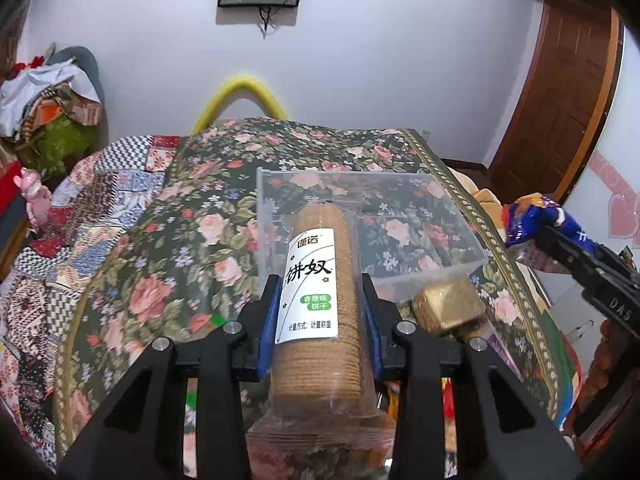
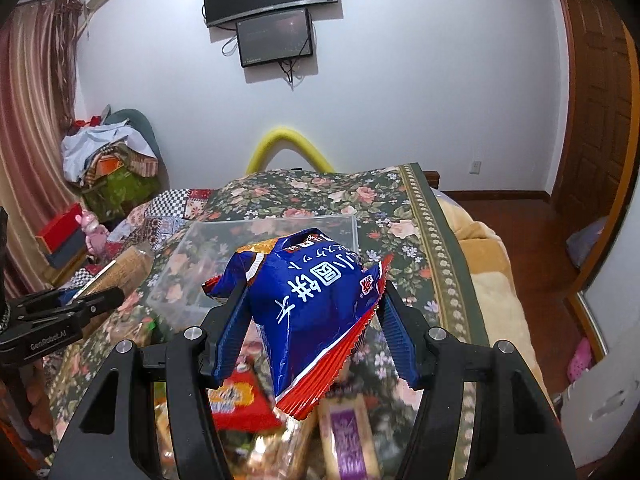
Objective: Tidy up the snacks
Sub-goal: 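Carry the cracker roll and blue chip bag into the clear box and release both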
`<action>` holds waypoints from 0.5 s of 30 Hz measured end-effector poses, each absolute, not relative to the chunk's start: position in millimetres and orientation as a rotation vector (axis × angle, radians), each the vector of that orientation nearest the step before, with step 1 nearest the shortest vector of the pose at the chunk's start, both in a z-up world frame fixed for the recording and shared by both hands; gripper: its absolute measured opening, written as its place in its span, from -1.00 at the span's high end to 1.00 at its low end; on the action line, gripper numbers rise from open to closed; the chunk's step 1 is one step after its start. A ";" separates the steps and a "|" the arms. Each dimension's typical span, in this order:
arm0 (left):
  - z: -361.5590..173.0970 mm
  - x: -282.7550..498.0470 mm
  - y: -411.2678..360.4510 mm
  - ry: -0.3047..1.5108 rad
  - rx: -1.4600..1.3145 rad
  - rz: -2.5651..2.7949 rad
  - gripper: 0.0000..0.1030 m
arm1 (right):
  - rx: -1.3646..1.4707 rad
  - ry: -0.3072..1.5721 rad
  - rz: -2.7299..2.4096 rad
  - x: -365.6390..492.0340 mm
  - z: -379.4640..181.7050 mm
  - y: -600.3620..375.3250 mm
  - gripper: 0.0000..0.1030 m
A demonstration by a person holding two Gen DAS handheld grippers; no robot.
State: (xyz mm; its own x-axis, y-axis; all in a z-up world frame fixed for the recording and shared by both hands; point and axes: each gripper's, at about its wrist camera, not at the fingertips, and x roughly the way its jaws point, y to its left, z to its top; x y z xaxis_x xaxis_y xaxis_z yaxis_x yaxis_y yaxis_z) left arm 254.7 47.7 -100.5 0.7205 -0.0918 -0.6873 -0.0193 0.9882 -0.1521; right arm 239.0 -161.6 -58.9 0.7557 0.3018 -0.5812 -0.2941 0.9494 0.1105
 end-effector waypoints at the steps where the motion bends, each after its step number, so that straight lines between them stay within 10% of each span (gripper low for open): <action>1: -102.7 260.2 47.3 0.771 -0.157 -0.044 0.30 | 0.009 0.639 0.325 243.3 -60.1 -160.2 -0.14; 15: -132.9 335.5 44.2 0.842 -0.162 -0.088 0.30 | -0.053 0.709 0.329 302.0 -82.4 -135.6 -0.14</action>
State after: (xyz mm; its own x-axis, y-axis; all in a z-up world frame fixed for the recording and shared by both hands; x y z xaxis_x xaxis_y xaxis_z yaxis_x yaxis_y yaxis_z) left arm 335.5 44.2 -132.9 0.6635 -0.1414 -0.7347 0.0130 0.9840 -0.1777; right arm 302.0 -135.6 -82.4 0.7098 0.2788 -0.6469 -0.3142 0.9472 0.0635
